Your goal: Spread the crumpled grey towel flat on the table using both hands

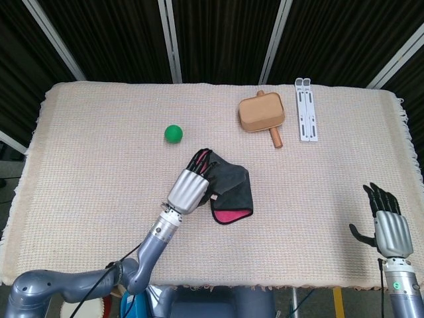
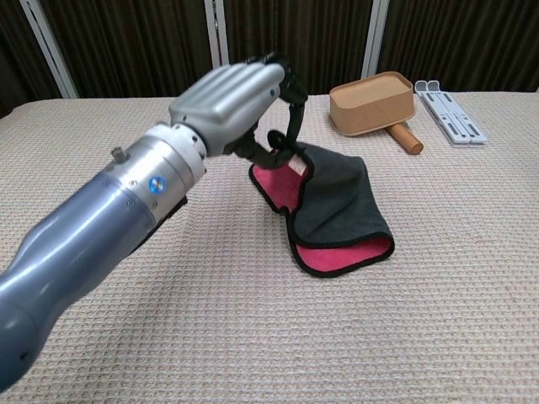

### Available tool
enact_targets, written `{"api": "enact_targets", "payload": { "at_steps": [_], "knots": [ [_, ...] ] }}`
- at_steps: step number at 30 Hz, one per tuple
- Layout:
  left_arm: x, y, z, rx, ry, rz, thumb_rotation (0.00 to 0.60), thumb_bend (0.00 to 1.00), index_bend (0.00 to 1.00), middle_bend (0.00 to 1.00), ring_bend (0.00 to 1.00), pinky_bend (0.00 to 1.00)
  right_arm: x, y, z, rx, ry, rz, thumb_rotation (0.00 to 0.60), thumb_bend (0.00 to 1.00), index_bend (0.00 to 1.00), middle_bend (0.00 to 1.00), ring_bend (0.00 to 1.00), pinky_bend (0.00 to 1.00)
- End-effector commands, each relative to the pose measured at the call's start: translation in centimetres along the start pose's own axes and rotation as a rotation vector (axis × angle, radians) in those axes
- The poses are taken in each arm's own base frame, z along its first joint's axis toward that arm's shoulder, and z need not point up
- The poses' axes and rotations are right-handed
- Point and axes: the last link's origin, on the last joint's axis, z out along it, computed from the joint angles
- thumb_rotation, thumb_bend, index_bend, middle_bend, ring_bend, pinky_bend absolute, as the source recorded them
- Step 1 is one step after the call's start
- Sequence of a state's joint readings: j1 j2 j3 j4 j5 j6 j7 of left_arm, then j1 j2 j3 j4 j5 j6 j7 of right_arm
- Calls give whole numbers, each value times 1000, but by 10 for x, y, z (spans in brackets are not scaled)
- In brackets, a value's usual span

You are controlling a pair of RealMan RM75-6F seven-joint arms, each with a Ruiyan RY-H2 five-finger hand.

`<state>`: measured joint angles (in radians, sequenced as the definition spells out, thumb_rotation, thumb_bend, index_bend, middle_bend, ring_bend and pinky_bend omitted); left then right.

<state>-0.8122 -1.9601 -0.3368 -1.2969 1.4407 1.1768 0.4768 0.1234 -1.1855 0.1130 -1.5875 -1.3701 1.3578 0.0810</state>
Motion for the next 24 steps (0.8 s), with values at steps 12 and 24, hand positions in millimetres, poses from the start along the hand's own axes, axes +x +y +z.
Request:
{"api": "enact_targets", "payload": {
  "at_steps": [12, 24],
  "knots": [
    [89, 21, 90, 2, 66, 44, 600, 441, 660, 242, 28, 82, 9, -43, 29, 65, -34, 89, 600, 276, 0, 0, 0, 0],
    [164, -10, 82, 34, 73, 238, 600, 455, 680, 281, 39, 82, 5, -38, 44, 40, -62, 121, 600, 276, 0, 0, 0, 0]
  ]
}}
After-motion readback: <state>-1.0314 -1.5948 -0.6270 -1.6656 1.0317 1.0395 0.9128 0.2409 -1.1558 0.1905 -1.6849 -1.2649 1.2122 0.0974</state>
